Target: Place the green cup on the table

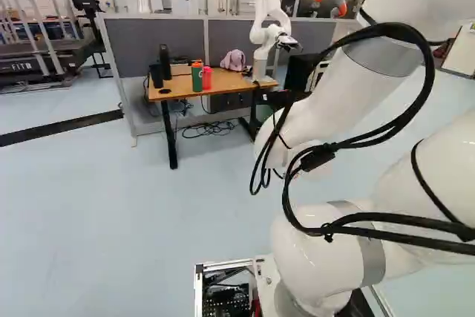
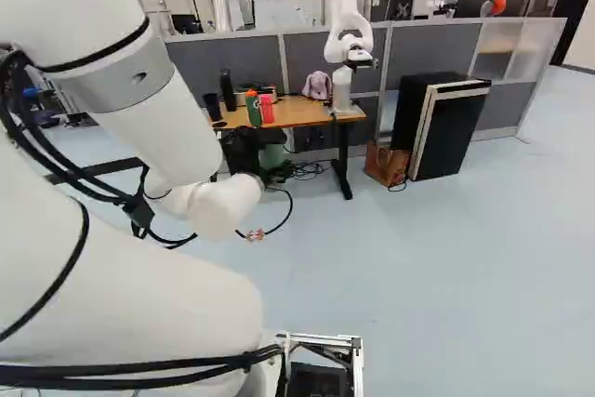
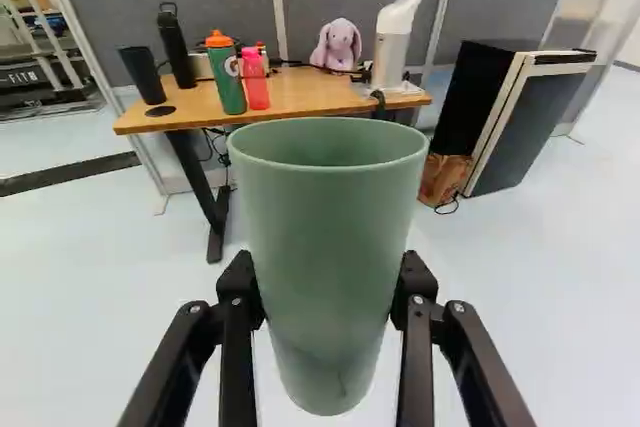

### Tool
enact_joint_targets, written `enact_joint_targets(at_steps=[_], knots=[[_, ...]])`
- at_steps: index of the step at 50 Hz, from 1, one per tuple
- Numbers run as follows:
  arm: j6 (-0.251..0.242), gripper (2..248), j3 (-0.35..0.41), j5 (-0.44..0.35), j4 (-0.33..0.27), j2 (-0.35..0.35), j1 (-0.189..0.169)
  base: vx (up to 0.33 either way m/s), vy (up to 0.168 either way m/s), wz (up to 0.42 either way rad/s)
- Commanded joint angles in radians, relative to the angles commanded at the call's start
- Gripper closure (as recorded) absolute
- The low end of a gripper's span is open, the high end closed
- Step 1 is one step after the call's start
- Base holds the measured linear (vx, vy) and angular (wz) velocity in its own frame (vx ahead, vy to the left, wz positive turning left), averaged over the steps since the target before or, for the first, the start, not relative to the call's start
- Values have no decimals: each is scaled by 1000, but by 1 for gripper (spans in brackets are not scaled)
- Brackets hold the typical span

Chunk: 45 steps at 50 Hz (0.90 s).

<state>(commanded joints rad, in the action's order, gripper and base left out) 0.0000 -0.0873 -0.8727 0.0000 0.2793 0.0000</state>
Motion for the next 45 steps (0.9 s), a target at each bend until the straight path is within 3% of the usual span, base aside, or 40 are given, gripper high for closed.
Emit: enact_joint_targets(at_steps=[16, 34, 45], knots=[[0, 126, 0, 0, 0, 0, 0, 185, 69, -62], [0, 126, 0, 0, 0, 0, 0, 336, 146, -42], [0, 126, 0, 0, 0, 0, 0, 377, 17, -7]])
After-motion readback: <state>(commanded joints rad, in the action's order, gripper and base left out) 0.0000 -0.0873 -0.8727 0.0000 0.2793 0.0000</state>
